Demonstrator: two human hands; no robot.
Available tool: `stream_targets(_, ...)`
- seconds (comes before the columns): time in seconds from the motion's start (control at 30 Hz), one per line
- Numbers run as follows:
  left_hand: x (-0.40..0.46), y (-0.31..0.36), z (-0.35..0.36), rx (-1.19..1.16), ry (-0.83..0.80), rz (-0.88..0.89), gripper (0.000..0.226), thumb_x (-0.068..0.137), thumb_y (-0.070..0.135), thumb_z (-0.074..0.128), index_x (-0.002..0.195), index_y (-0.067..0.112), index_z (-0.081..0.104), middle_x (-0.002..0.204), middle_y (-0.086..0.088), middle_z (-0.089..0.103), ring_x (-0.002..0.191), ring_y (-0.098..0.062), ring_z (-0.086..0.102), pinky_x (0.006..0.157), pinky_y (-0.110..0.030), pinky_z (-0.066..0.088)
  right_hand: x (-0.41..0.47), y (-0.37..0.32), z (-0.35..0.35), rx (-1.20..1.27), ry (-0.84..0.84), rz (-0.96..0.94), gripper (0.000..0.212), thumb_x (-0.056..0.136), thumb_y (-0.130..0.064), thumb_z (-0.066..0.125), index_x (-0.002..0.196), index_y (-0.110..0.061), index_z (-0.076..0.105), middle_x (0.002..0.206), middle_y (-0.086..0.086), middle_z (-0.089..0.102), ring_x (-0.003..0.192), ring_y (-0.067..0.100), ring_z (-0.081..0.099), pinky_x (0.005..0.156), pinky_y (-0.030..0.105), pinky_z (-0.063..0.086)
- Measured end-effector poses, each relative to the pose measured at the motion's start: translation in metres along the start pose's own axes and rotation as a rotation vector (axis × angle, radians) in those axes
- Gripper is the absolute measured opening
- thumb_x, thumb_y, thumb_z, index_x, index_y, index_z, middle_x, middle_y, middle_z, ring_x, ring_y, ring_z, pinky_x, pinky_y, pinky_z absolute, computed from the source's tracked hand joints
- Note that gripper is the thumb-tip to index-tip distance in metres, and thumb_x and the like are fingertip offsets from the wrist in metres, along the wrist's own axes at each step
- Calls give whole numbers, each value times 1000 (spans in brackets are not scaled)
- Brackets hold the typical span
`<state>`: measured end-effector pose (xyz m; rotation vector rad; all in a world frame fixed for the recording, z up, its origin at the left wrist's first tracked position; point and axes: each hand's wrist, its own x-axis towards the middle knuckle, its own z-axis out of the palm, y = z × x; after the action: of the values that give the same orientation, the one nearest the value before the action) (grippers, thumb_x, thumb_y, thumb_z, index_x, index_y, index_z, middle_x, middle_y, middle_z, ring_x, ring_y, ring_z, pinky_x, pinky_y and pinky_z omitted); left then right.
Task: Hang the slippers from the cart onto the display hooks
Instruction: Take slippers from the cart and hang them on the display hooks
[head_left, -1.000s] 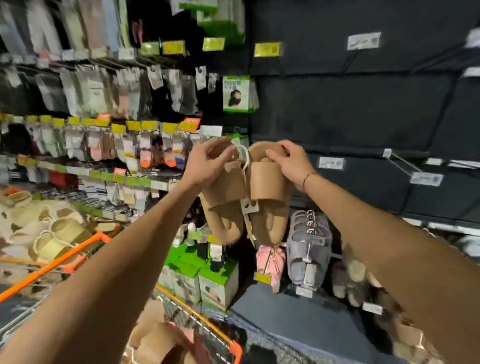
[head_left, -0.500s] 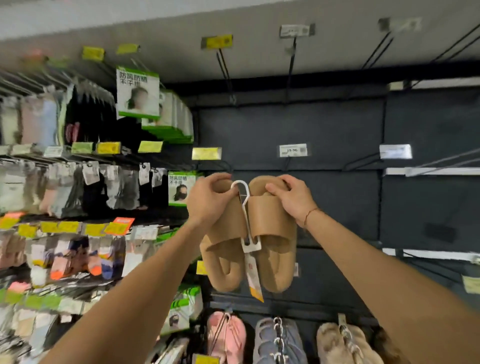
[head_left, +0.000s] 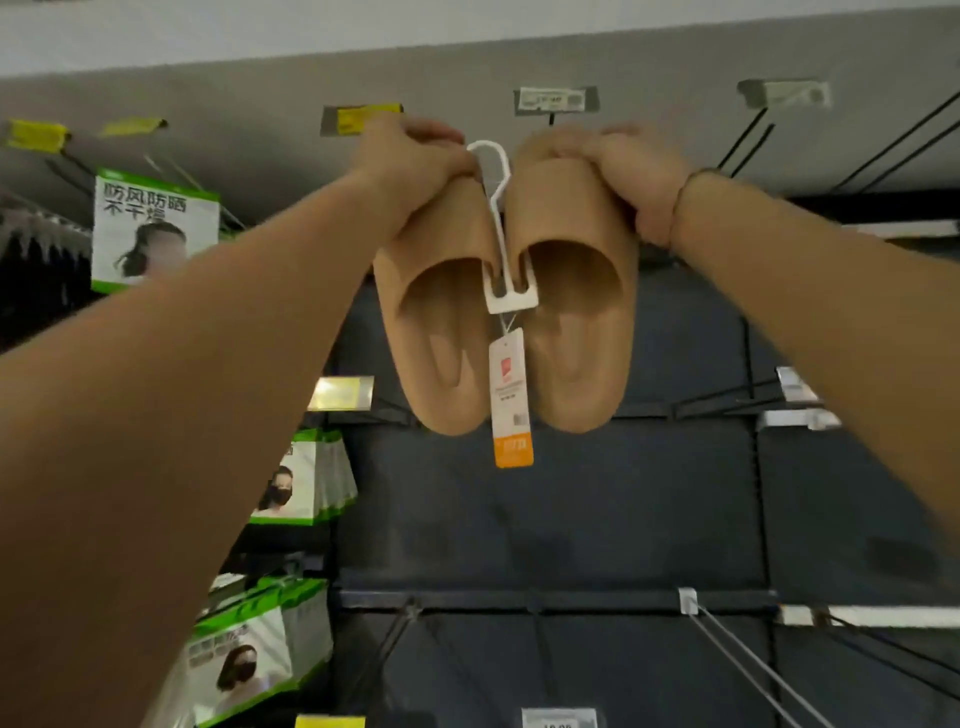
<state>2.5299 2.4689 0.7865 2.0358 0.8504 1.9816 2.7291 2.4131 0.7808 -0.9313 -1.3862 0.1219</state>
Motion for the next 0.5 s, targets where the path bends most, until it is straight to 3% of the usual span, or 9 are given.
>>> stream_targets(0.1, 34, 10, 19, -49, -27, 43, 28, 65, 42, 88, 89, 40, 75, 94, 13, 67, 88, -5, 62, 66, -18, 52, 33, -6, -12, -22, 68, -5, 47, 74, -51, 79, 113, -26, 67, 109, -3, 66, 97, 16, 62, 71, 31, 50)
stream_targets(0.2, 61, 9, 41, -62, -33, 70, 21, 77, 40, 81, 96, 34, 74, 91, 10, 64, 94, -10, 62, 82, -24, 55, 60, 1, -20, -16, 105, 2, 51, 70, -53, 82, 109, -24, 69, 109, 0, 68, 95, 18, 64, 71, 31, 52)
stream_targets(0.3, 73, 5, 64, -52, -82, 27, 19, 90, 31, 70, 106, 22, 70, 103, 1, 64, 98, -18, 59, 93, -31, 53, 83, 18, -26, -6, 159, 63, 55, 63, -55, 86, 104, -24, 64, 107, 2, 66, 95, 23, 63, 77, 38, 55)
stream_targets(0.37, 79, -1, 77, -49, -88, 12, 13, 93, 28, 66, 88, 18, 59, 98, -4, 61, 95, -22, 58, 94, -37, 53, 101, 35, -32, -6, 181, 94, 61, 61, -55, 87, 108, -23, 65, 109, 4, 67, 97, 27, 64, 84, 44, 56)
stream_targets(0.4, 82, -5, 84, -58, -85, 10, 21, 96, 26, 62, 80, 19, 50, 93, -4, 57, 94, -22, 56, 95, -38, 52, 112, 43, -35, 0, 193, 106, 64, 62, -54, 86, 113, -22, 65, 110, 5, 67, 97, 28, 65, 85, 45, 56)
stream_targets(0.5, 95, -18, 99, -60, -57, -9, 25, 103, 25, 47, 79, 21, 40, 94, -3, 52, 96, -23, 55, 94, -39, 50, 135, 57, -43, 47, 204, 133, 54, 78, -43, 79, 122, -16, 63, 114, 8, 68, 96, 27, 66, 79, 39, 56)
